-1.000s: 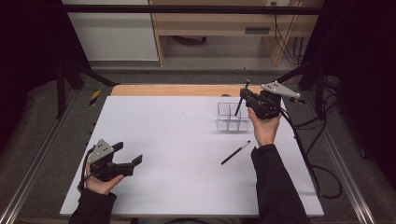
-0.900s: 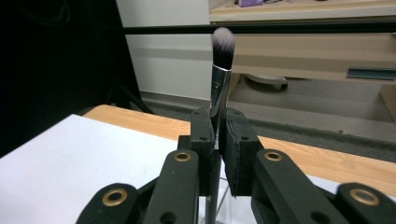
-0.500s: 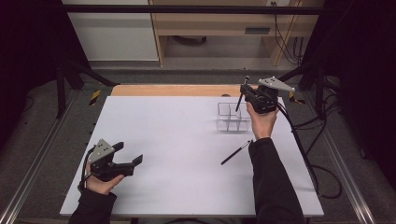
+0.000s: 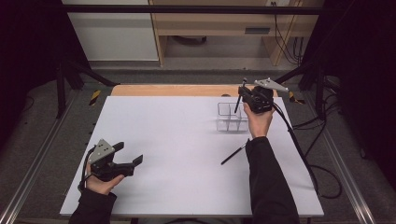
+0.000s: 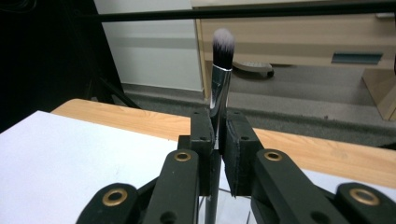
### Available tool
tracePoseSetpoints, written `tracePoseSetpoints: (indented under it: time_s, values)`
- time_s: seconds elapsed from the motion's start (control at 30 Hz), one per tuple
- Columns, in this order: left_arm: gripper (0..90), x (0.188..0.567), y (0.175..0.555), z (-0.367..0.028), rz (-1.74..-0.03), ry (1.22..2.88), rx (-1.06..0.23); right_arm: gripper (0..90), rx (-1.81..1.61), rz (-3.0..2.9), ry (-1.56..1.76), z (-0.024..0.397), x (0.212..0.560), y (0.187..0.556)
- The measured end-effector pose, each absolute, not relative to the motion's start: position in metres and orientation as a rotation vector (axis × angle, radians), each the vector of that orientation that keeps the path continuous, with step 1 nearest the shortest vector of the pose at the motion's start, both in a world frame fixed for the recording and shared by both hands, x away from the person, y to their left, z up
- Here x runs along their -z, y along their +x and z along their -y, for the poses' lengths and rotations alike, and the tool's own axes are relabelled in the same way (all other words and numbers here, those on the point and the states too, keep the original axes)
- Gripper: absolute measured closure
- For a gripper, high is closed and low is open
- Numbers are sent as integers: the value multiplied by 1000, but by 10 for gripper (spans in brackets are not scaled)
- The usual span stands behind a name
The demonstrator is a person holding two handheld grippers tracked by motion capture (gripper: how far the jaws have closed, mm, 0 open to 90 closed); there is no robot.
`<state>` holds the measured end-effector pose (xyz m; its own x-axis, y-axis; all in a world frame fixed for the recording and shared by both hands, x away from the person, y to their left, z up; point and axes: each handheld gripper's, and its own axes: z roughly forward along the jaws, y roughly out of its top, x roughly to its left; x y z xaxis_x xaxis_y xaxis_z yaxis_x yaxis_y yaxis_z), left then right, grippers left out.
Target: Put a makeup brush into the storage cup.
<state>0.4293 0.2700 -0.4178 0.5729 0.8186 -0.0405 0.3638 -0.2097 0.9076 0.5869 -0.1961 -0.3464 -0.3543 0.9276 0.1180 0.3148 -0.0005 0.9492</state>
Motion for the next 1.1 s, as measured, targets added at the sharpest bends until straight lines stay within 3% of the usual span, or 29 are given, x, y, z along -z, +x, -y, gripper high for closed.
tracePoseSetpoints:
  time_s: [1.1]
  values:
    - [94,419,429,-268,-965,1822,-572,830,-1310,-1803,1375,191,385,595]
